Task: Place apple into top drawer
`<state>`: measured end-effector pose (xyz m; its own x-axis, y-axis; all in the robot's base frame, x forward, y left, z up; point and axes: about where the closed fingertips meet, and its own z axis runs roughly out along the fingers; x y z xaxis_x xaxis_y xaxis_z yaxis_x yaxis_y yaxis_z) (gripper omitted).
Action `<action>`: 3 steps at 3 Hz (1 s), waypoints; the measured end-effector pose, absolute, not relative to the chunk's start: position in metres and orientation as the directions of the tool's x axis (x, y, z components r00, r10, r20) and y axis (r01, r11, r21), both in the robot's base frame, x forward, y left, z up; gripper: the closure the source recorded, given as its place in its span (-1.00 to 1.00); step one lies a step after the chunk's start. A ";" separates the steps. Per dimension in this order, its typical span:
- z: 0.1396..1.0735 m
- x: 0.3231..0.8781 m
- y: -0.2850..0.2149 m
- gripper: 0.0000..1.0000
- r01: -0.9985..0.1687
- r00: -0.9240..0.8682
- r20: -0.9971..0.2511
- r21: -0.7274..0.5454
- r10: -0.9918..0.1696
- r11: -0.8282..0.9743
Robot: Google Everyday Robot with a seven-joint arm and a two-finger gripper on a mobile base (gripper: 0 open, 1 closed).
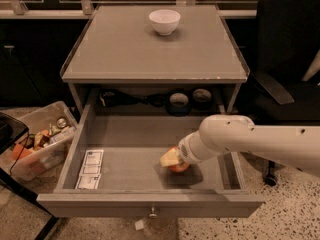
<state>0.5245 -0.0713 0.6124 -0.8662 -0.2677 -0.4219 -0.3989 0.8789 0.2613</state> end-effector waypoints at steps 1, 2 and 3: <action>0.635 0.563 -0.104 -0.77 -0.333 -0.847 -0.488 0.178 -0.211 0.926; 0.653 0.589 -0.126 -1.00 -0.288 -0.829 -0.531 0.133 -0.178 0.948; 0.653 0.589 -0.126 -1.00 -0.288 -0.829 -0.531 0.133 -0.178 0.948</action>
Offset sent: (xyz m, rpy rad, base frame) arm 0.0959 -0.0765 0.0608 -0.1102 -0.2168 -0.2153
